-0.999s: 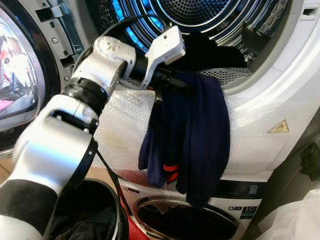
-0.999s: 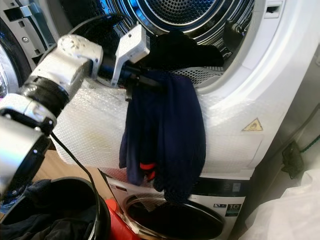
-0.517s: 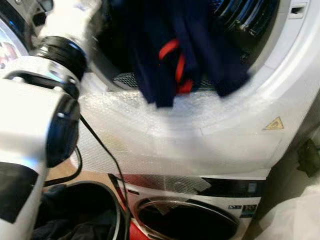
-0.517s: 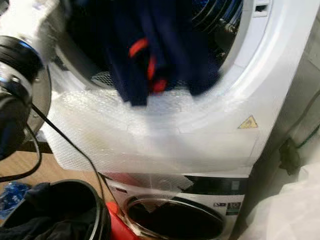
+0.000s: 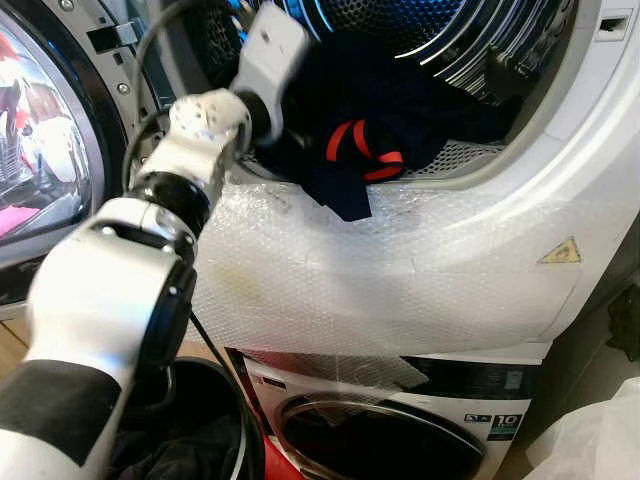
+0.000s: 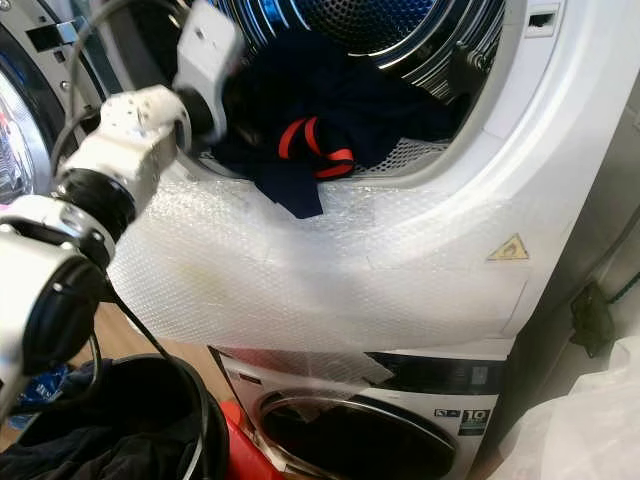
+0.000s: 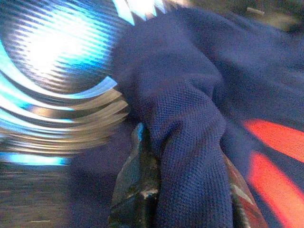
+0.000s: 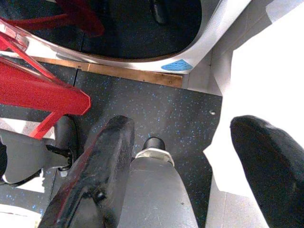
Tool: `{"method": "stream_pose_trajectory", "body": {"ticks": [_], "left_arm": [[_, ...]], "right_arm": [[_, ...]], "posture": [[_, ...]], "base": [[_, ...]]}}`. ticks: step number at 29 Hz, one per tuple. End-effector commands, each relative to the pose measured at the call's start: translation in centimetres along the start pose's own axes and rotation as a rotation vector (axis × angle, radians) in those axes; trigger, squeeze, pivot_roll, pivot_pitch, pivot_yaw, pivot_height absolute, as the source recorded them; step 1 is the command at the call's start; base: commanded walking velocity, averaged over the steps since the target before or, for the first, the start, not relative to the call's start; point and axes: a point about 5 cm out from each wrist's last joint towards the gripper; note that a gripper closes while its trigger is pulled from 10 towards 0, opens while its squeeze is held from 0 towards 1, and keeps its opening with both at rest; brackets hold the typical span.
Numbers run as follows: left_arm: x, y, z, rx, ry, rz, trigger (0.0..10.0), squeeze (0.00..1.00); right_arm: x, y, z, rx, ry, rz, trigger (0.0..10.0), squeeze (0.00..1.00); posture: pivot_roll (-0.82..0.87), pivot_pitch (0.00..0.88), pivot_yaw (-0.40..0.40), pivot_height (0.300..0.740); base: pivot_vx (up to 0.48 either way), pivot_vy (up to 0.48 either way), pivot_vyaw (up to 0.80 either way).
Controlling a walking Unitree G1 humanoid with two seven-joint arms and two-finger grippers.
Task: Clothes washing
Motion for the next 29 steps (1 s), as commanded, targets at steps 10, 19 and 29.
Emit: {"method": "stream_pose_trajectory", "body": {"ticks": [10, 19, 29], "left_arm": [[0.3, 1.3, 0.4, -0.147, -0.087, 0.131, 10.0, 1.00], [0.3, 1.6, 0.1, -0.292, -0.060, 0.205, 10.0, 1.00], [-0.5, 2.1, -1.5, -0.045, -0.031, 0.057, 10.0, 1.00]], "right_arm": [[-0.8, -2.7, 0.0, 0.011, -0.013, -0.087, 10.0, 0.00], [-0.5, -1.7, -0.3, -0.007, 0.004, -0.060, 10.0, 0.00], [-0.4, -1.5, -0.6, -0.016, 0.010, -0.058, 10.0, 0.00]], "posture": [[-0.10, 0.000, 0.166, 0.740], [-0.08, 0.000, 0.153, 0.740], [-0.07, 0.000, 0.166, 0.740]], "base": [[0.000, 0.000, 0.00], [0.000, 0.000, 0.00], [0.000, 0.000, 0.00]]}}
Point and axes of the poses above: a point about 5 cm out from each wrist's last joint towards the gripper, its own x axis pointing out of the wrist towards the gripper, its own y axis along the axis of the wrist's last joint, z = x × y, and after that the axes turned 8 degrees about x, right-handed
